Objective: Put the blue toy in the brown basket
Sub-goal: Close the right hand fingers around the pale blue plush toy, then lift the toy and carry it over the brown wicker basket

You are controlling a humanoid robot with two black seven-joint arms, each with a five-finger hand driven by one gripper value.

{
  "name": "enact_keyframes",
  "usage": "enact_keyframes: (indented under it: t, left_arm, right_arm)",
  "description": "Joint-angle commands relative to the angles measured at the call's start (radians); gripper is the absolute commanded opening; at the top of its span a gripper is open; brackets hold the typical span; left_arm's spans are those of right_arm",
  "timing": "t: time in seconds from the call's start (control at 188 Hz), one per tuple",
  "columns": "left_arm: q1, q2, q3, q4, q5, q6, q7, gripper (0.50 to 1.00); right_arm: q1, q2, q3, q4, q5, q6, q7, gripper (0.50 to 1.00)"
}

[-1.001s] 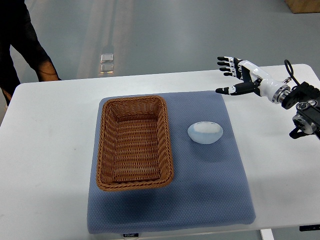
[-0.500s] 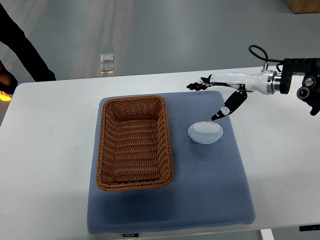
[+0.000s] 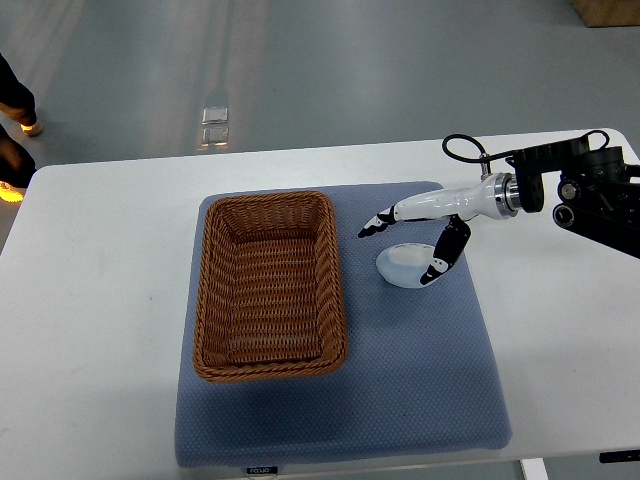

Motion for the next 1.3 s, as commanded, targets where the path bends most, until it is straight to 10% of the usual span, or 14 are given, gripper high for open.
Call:
enact_keyframes:
  t: [0.0, 0.484, 0.772, 1.294]
  left_arm:
    - [0.000, 0.000, 0.000, 0.000, 0.000, 0.000, 0.000, 1.000]
    - [0.000, 0.000, -0.003, 0.001, 0.000, 0.002, 0.000, 1.000]
    - [-0.001, 0.000, -0.001, 0.000, -0.001, 0.000, 0.000, 1.000]
    - [-0.008, 0.000, -0.001, 0.000, 0.000, 0.002, 0.000, 1.000]
  right_arm:
    - [0.000, 0.014, -0.027, -0.006, -0.006, -0.005, 0.000, 0.915]
    - [-0.018, 0.060, -0.068, -0.091, -0.093, -0.057, -0.014, 0.782]
    - [-0.008, 0.074, -0.063, -0.112, -0.098, -0.080, -0.014, 0.537]
    - [0.252, 0.163, -0.051, -0.100, 0.031, -0.112, -0.009, 0.564]
